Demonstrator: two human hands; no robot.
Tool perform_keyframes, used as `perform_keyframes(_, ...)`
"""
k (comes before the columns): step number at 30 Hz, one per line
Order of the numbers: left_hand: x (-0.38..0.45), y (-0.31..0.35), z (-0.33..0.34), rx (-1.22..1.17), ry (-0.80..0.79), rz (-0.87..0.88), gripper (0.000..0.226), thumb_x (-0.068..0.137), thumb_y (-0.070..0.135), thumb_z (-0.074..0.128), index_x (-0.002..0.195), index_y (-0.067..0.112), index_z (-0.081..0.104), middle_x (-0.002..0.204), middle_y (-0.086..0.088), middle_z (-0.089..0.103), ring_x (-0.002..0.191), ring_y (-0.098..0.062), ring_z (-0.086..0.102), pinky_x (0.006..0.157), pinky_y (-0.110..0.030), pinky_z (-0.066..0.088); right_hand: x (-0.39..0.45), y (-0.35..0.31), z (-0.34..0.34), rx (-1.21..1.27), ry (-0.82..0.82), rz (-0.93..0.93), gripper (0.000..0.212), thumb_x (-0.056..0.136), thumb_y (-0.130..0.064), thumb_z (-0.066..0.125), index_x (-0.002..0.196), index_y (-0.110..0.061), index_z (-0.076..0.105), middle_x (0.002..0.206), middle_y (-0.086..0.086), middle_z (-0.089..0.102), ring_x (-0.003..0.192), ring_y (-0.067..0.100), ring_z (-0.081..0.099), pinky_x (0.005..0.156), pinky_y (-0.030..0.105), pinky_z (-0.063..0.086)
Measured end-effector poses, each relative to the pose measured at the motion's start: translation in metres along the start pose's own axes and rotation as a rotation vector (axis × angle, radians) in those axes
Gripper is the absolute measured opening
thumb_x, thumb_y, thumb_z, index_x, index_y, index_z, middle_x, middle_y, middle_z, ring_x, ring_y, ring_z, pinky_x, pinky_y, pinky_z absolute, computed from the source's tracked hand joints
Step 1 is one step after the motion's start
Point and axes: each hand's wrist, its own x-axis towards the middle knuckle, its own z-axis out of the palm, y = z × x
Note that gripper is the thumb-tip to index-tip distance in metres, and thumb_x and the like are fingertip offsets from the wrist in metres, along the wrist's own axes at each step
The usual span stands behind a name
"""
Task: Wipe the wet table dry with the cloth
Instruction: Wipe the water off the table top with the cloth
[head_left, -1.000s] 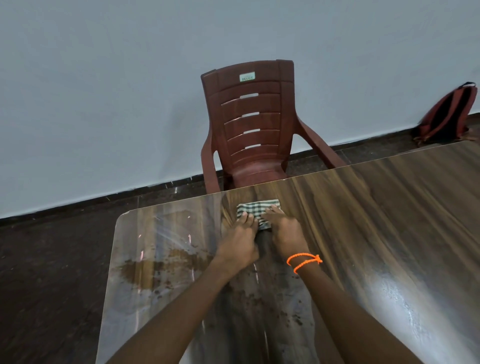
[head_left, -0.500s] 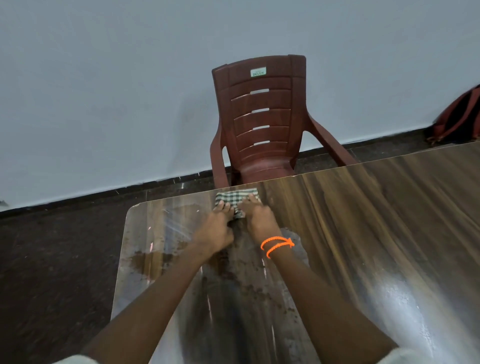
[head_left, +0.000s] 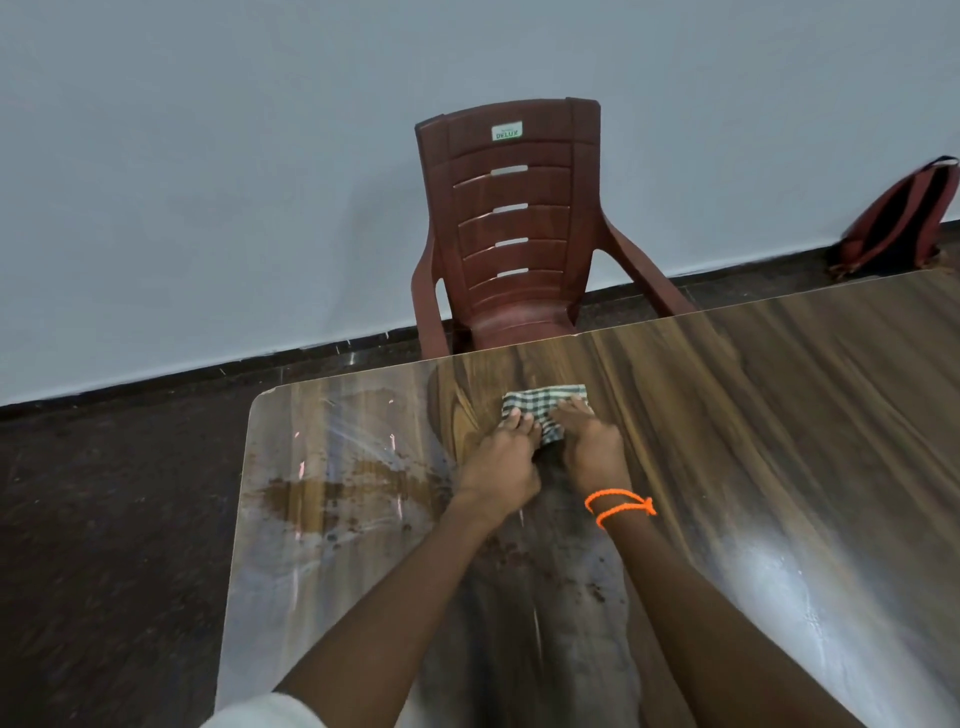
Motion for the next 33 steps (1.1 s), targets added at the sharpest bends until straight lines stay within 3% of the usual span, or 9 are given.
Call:
perform_keyframes(6,-0.042,-0.024,0.008,-0.024,0.030,-0.062,0.066,0.076,0.011,0.051,0.141,0.005,0.044,0.150,-0.011,0.041,0.145,-0.024,0.024,0.115,-0.036,0.030,-0.028,-0.029,0.019,0.109,-0.125,-0.065,0.040,0.084,0.003,0.051,0.119,-0.010,0.067,0.136,0.009,0.055,0.135,0.017,0.040,0.113,0.032,0.030)
perform_keyframes(10,-0.081,-0.006,0.025,-0.063,0.066,-0.064,0.070,0.073,0.019,0.049,0.141,0.004,0.046,0.149,-0.011,0.043,0.145,-0.024,0.025,0.119,-0.032,0.021,-0.071,-0.015,0.013,0.060,-0.110,-0.171,0.038,0.081,-0.009,0.053,0.115,-0.015,0.069,0.129,0.004,0.061,0.130,0.013,0.043,0.114,0.027,0.015)
perform_keyframes(13,-0.087,0.021,0.043,-0.078,0.023,-0.007,0.073,0.071,0.022,0.045,0.142,0.002,0.044,0.151,-0.013,0.040,0.146,-0.024,0.022,0.120,-0.034,0.020,-0.095,0.007,-0.013,0.081,-0.113,-0.171,0.045,0.081,-0.015,0.043,0.118,-0.012,0.068,0.130,0.000,0.057,0.132,0.015,0.043,0.114,0.028,0.026)
perform_keyframes(19,-0.035,0.039,0.039,-0.075,0.018,-0.070,0.053,0.080,0.014,0.046,0.132,0.008,0.054,0.145,-0.008,0.048,0.140,-0.022,0.034,0.108,-0.037,0.041,-0.061,0.023,-0.024,0.029,-0.064,-0.014,0.043,0.077,0.002,0.046,0.112,-0.006,0.070,0.123,0.014,0.063,0.127,0.026,0.050,0.110,0.016,0.026)
perform_keyframes(24,-0.033,0.000,0.027,-0.027,0.042,-0.170,0.046,0.080,0.019,0.040,0.118,0.016,0.065,0.134,-0.006,0.058,0.121,-0.024,0.056,0.095,-0.038,0.051,-0.045,-0.014,0.001,-0.072,-0.101,-0.103,0.043,0.079,0.006,0.053,0.114,-0.014,0.068,0.131,0.010,0.060,0.133,0.023,0.043,0.105,0.036,0.042)
perform_keyframes(28,-0.079,-0.013,0.020,-0.082,0.112,-0.215,0.037,0.079,0.018,0.044,0.106,0.019,0.069,0.119,-0.007,0.067,0.104,-0.027,0.065,0.083,-0.041,0.055,-0.082,-0.035,0.007,-0.016,-0.158,-0.155,0.041,0.086,0.000,0.047,0.122,-0.011,0.063,0.139,0.007,0.051,0.137,0.018,0.035,0.110,0.027,0.029)
perform_keyframes(31,-0.116,0.000,0.026,-0.128,0.145,-0.207,0.034,0.076,0.015,0.051,0.103,0.020,0.072,0.120,-0.005,0.068,0.105,-0.024,0.066,0.086,-0.036,0.055,-0.125,-0.028,0.011,0.080,-0.144,-0.199,0.036,0.086,-0.005,0.051,0.118,-0.009,0.066,0.131,0.007,0.058,0.134,0.021,0.042,0.113,0.028,0.026)
perform_keyframes(33,-0.134,0.019,0.032,-0.133,0.120,-0.168,0.037,0.075,0.018,0.050,0.105,0.021,0.072,0.118,-0.001,0.068,0.106,-0.018,0.064,0.089,-0.030,0.052,-0.151,-0.012,0.005,0.102,-0.132,-0.190,0.039,0.084,-0.002,0.055,0.121,-0.012,0.065,0.133,-0.001,0.055,0.136,0.013,0.037,0.115,0.024,0.022)
